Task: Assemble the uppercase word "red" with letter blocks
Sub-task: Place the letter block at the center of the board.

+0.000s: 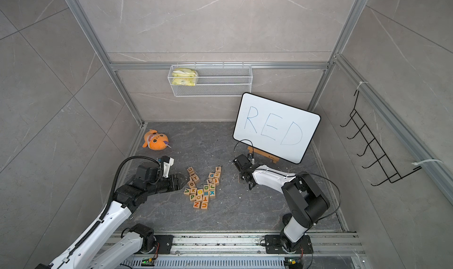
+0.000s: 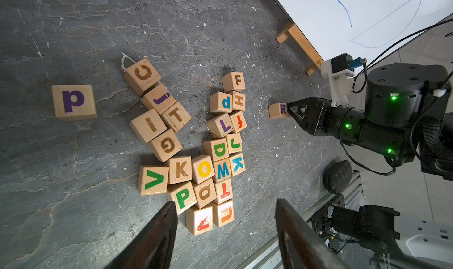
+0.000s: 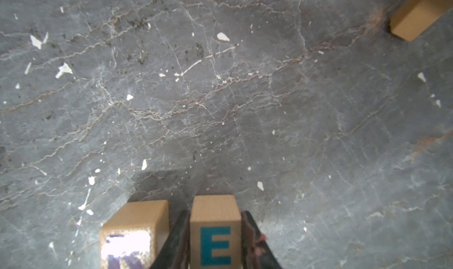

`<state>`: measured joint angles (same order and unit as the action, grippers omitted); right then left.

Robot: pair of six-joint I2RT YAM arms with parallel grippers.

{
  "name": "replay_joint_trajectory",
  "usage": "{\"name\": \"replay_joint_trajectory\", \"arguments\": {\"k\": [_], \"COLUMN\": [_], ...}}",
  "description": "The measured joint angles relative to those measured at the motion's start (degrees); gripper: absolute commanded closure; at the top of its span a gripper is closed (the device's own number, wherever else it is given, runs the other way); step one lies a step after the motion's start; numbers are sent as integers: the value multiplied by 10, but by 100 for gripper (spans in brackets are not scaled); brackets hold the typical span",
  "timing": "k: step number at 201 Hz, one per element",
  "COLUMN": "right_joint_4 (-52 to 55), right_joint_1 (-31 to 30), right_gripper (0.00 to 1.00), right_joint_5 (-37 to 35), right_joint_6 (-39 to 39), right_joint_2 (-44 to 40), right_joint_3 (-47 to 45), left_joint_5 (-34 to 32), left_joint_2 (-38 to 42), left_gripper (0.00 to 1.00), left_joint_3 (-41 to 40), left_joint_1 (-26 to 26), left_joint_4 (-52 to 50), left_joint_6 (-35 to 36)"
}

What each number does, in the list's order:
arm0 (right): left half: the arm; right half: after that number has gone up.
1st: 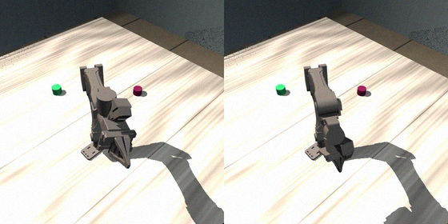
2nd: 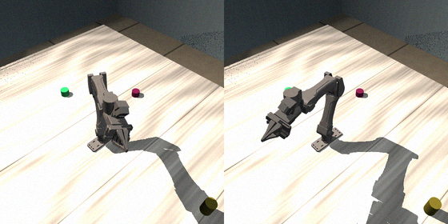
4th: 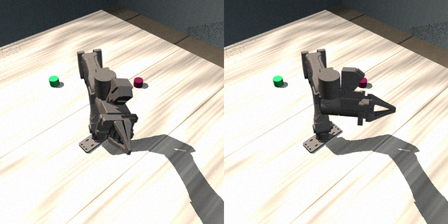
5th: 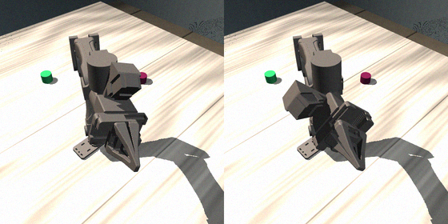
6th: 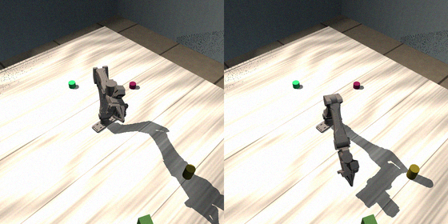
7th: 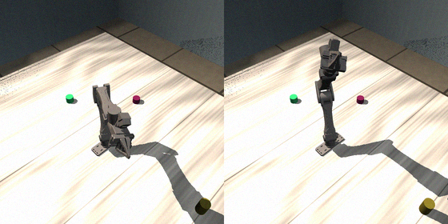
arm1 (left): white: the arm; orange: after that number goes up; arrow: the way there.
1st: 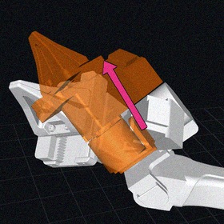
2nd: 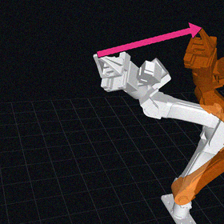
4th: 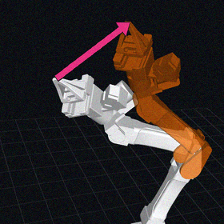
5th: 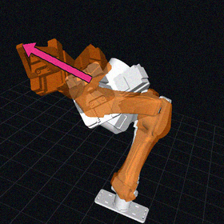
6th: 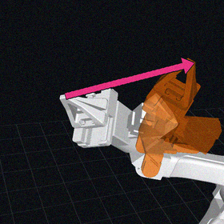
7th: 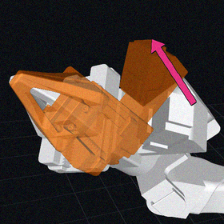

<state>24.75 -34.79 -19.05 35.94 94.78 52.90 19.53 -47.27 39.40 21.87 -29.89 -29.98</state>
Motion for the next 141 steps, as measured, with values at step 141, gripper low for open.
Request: {"name": "replay_joint_trajectory", "arguments": {"k": [141], "right_joint_4": [-2], "right_joint_1": [0], "right_gripper": [59], "right_joint_5": [7], "right_joint_6": [-10], "right_joint_2": [4], "right_joint_3": [0], "left_joint_5": [0], "left_joint_2": [2], "left_gripper": [33], "left_joint_3": [0], "left_joint_1": [0], "left_joint_4": [0], "left_joint_6": [0]}}
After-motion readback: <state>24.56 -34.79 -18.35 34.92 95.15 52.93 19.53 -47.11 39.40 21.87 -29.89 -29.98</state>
